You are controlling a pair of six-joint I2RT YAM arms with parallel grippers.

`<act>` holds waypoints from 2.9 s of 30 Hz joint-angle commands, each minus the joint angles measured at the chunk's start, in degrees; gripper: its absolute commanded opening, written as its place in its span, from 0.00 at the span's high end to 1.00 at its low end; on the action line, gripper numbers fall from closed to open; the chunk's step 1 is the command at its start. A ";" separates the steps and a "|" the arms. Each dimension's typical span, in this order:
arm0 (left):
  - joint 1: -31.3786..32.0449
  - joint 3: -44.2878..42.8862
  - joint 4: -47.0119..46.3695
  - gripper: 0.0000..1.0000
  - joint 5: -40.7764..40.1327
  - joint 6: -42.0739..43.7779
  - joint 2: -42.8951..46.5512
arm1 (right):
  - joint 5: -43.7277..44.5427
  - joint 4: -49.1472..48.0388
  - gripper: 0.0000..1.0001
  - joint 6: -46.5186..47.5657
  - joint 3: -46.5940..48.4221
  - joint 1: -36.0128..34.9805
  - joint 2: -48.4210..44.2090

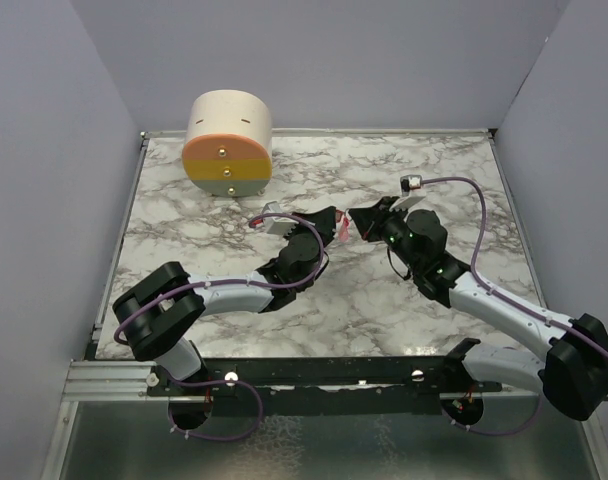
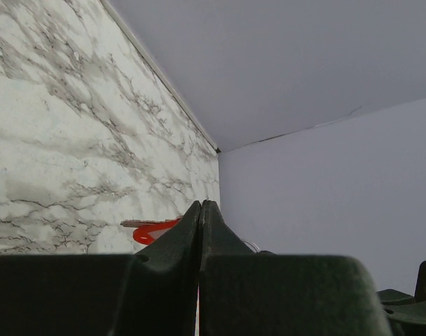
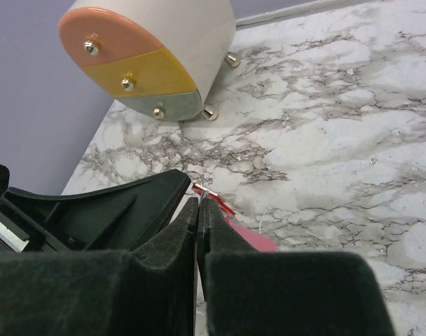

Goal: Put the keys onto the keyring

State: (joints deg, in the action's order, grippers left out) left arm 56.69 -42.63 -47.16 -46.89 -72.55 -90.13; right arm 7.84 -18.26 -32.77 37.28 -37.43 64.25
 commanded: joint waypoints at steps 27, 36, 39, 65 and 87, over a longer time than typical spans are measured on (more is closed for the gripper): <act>-17.51 -0.89 -2.15 1.00 52.93 8.55 0.70 | -2.51 -9.59 0.99 26.62 -6.80 -0.17 -3.65; -21.31 -3.02 -7.57 1.00 69.40 6.26 -3.91 | -3.06 -9.78 0.99 28.03 -7.24 -0.17 -3.80; -22.06 -3.24 -10.63 1.00 72.76 4.32 -5.58 | -3.42 -9.43 0.99 28.20 -7.07 -0.19 -3.74; -24.32 -1.01 -25.58 1.00 73.70 -10.28 -10.69 | -2.70 -21.32 0.99 26.73 -12.49 -0.19 -2.11; -23.66 0.03 -28.32 1.00 71.98 -16.16 -11.51 | -0.69 -30.71 0.99 23.78 -16.97 -0.19 -3.68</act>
State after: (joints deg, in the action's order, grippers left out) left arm 32.64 -42.59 -72.07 26.22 -87.90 -102.13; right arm 5.89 -45.34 -7.92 20.80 -37.43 61.17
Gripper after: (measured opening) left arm 0.009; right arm 0.014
